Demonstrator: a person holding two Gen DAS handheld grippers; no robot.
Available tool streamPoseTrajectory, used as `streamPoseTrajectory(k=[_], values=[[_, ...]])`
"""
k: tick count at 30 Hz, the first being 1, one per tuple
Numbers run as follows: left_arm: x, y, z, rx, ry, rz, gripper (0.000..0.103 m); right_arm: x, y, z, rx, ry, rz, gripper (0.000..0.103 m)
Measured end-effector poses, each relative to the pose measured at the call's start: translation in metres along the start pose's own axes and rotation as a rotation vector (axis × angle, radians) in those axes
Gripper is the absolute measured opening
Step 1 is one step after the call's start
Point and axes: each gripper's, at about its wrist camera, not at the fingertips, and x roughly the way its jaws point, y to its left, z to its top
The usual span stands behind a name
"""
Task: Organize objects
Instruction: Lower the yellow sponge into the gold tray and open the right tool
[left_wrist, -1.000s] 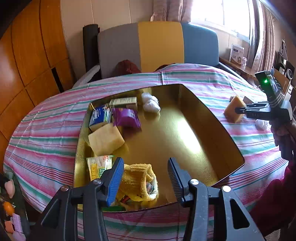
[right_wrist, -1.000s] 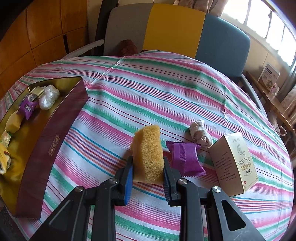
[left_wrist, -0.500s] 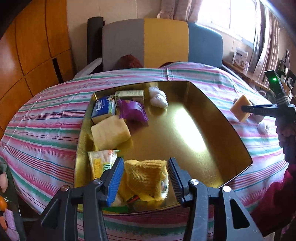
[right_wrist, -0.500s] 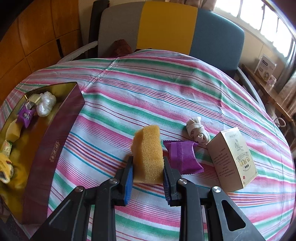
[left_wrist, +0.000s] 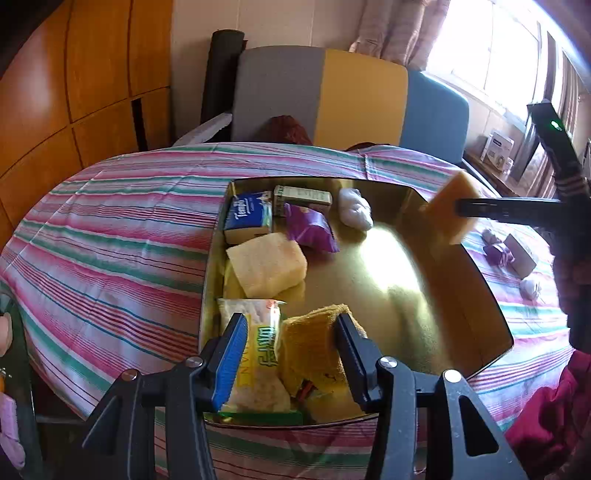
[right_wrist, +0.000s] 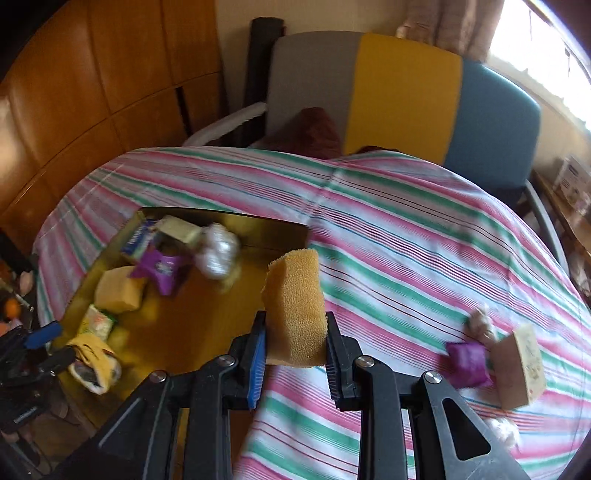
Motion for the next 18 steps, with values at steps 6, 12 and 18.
streamPoseTrajectory(k=[6,12,18], values=[[0.0,0.007,0.002,-0.021,0.004,-0.015,0.05,0.049,0.042,0.032,-0.077,0.071,-0.065,0.028],[0.007,0.008,0.0,-0.02,0.029,-0.034,0.055,0.099,0.045,0.045,-0.088,0.142,-0.14,0.029],[0.005,0.007,0.002,-0.016,0.034,-0.053,0.057,0.097,0.042,0.048,-0.062,0.102,-0.119,0.04]])
